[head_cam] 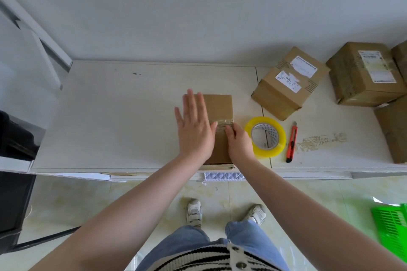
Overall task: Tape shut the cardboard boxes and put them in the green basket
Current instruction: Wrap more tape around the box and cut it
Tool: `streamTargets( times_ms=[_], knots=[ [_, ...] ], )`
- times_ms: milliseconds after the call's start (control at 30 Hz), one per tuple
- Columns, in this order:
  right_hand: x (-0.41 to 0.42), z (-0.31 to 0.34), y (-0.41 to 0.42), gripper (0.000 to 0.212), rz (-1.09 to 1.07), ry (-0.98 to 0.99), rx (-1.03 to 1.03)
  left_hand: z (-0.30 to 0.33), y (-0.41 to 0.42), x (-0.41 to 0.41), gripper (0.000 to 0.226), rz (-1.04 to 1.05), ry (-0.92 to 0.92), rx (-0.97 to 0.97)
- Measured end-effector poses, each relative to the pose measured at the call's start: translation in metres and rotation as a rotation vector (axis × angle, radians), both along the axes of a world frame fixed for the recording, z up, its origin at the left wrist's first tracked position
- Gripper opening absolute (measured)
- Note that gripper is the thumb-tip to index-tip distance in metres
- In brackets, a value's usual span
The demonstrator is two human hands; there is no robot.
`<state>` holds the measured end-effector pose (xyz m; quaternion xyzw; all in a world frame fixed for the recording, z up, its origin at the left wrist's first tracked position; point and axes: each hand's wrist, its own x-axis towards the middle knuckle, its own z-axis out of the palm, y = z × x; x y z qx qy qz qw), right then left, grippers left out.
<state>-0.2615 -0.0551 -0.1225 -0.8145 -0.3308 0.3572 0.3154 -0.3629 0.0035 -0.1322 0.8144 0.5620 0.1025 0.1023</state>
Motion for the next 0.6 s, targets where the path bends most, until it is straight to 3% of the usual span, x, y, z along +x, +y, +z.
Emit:
streamTargets(
  times_ms=[200,367,467,533,600],
  knots=[
    [-0.001,-0.004,0.0,0.019,-0.006,-0.028,0.026,-0.011,0.014,0.021,0.073,-0.09,0.178,-0.051],
    [0.001,0.002,0.001,0.018,-0.022,0.036,0.024,-0.008,0.016,0.021,0.076,-0.119,0.161,-0.099],
    [0.005,0.014,-0.003,0.024,-0.024,0.241,0.043,0.001,0.02,0.014,0.093,-0.068,0.021,-0.238],
    [0.005,0.026,-0.006,0.036,-0.022,0.405,0.112,0.012,0.023,0.01,0.106,0.04,-0.17,-0.394],
    [0.005,0.037,-0.006,0.038,0.058,0.398,0.151,0.025,0.025,0.006,0.117,0.151,-0.414,-0.568]
  ],
)
